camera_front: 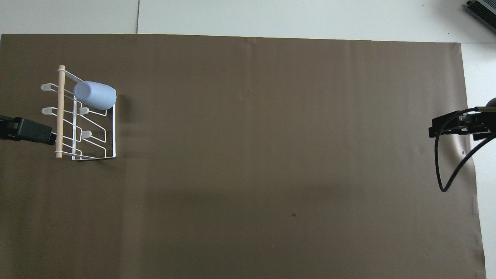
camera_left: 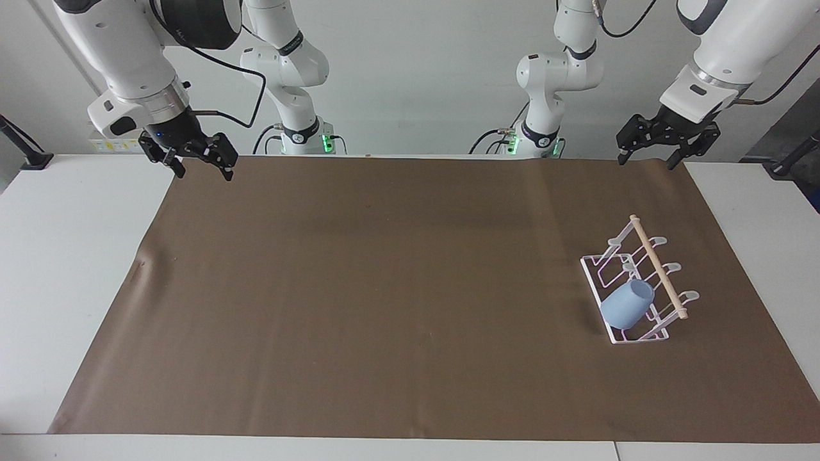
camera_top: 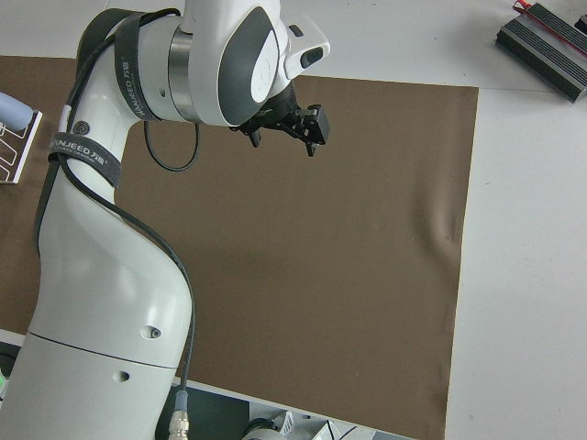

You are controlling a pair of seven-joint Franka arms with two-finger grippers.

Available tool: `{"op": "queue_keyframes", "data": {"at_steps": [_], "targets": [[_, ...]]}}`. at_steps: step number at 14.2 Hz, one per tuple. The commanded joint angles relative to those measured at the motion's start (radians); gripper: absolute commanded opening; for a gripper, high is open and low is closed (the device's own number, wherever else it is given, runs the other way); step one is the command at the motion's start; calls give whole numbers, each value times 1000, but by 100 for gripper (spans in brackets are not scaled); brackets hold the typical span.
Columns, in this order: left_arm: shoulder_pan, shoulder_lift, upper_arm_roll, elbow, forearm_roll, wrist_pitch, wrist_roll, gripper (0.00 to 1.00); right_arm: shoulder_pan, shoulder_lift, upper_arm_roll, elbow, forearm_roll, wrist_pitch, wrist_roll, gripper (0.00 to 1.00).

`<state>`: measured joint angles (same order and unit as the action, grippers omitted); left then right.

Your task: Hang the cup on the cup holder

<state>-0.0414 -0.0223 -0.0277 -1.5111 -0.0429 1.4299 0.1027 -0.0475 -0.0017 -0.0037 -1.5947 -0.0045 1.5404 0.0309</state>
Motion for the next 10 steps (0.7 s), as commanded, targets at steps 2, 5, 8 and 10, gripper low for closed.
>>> {"op": "queue_keyframes", "data": {"at_steps": [2, 5, 8, 10], "targets": [[-18, 22, 19, 37, -12, -22, 23, 100, -12, -14, 7, -11, -5, -8, -22, 100], [-28, 25, 20, 31, -8, -16, 15, 100, -12, -14, 7, -11, -5, -8, -22, 100], [-28, 48, 20, 42, -3, -19, 15, 100, -12, -14, 7, -11, -5, -8, -22, 100], [-31, 58, 17, 49, 20, -28, 15, 100, -12, -14, 7, -11, -5, -8, -22, 100]]}}
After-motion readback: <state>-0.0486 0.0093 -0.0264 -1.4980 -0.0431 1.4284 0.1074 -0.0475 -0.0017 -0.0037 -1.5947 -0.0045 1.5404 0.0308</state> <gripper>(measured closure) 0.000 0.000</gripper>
